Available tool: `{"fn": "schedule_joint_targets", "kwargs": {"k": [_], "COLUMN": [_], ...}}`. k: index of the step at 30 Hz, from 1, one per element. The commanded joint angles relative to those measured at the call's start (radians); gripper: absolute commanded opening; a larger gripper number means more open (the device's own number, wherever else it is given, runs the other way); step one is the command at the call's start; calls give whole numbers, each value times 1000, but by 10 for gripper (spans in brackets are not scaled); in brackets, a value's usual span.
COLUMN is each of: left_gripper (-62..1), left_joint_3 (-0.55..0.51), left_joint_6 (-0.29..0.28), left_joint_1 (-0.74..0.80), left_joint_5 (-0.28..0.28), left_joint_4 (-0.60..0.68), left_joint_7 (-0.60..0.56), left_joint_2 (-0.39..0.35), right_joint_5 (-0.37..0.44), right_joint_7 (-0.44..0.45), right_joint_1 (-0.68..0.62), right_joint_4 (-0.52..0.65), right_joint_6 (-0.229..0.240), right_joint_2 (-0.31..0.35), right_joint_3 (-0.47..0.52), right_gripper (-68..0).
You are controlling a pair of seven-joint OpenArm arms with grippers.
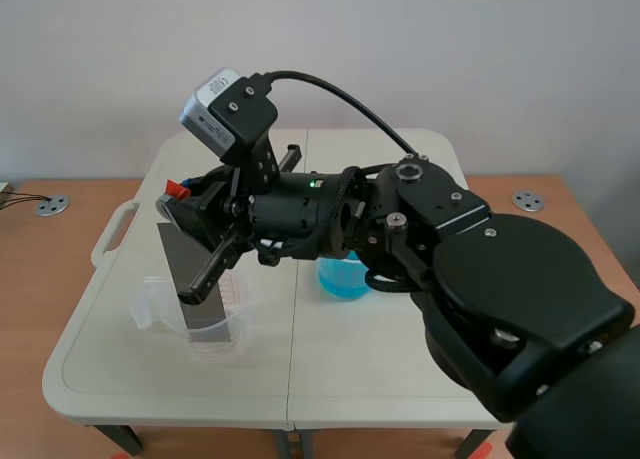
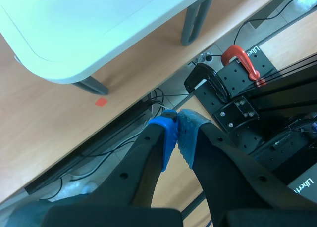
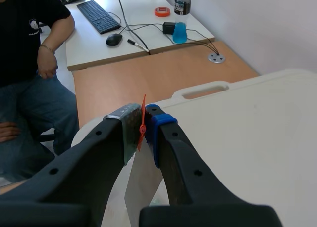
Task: Hold the metal plate by the orange handle, dip it into the blue solution, take it out and point at it, then put the plate back in the beaker on the left.
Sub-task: 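Lift the metal plate out of the left beaker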
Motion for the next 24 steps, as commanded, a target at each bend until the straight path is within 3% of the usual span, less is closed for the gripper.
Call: {"fn": "schedule_joint_targets", "kwargs": {"k": [1, 11, 24], "left_gripper": [-592, -592, -592], "left_joint_3": [-3, -3, -3], "left_joint_6": [-4, -4, -5], "left_joint_1": [-3, -3, -25], "left_joint_5": [-6, -6, 12], "left_joint_4": [9, 9, 9], "left_joint_7": [-14, -14, -13], "left_joint_2": [-1, -1, -1], "right_joint_5": [15, 15, 19], "right_joint_7": [18, -35, -123], "right_joint_1": [15, 15, 15], "right_joint_4": [50, 207, 371], "right_joint_6": [3, 3, 3], "right_joint_2": [4, 34, 34], "right_joint_3": [2, 4, 95], "right_gripper": [-662, -662, -662]}}
